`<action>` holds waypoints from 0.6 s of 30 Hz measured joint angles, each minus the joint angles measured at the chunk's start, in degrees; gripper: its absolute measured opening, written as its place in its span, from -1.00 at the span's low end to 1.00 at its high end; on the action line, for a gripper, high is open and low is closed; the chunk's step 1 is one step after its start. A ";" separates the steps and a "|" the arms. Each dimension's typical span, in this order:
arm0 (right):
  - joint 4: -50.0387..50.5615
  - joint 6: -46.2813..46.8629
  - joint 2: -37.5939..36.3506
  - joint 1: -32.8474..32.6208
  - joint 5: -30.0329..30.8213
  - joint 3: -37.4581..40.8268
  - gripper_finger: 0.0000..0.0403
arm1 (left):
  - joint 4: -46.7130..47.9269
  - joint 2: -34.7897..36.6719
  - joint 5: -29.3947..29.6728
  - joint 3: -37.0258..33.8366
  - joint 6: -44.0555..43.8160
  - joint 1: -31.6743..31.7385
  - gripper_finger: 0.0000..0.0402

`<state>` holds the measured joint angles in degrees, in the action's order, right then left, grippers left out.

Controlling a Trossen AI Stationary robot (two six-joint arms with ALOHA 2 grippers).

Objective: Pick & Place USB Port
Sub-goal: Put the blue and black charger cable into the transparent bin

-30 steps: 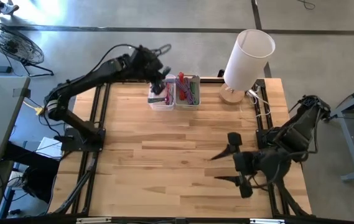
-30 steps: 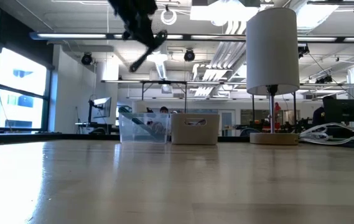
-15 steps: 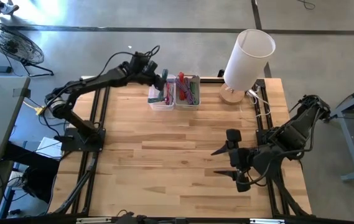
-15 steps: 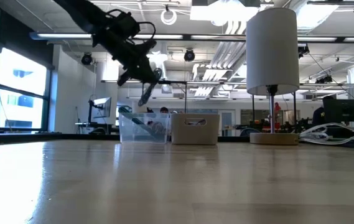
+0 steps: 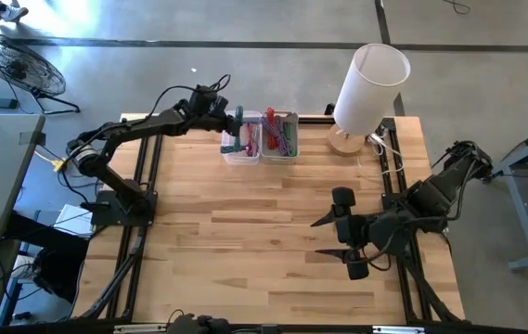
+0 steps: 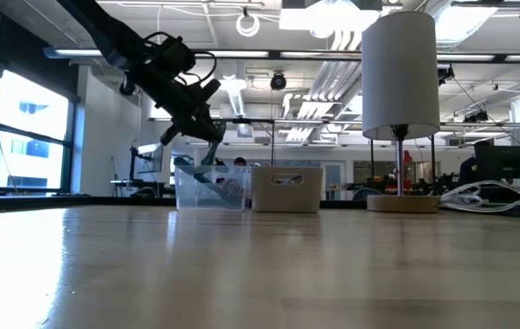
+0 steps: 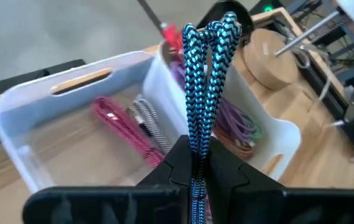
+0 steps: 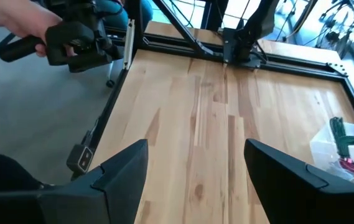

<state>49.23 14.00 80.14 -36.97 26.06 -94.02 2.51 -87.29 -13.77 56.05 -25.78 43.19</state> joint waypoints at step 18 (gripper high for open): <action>-0.10 2.55 0.00 1.38 -1.91 0.00 0.29 | 0.00 -8.22 -4.00 -0.04 -0.46 0.32 -0.49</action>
<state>49.12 16.55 80.14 -35.59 24.15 -94.02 2.51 -95.51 -17.77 56.01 -26.24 43.51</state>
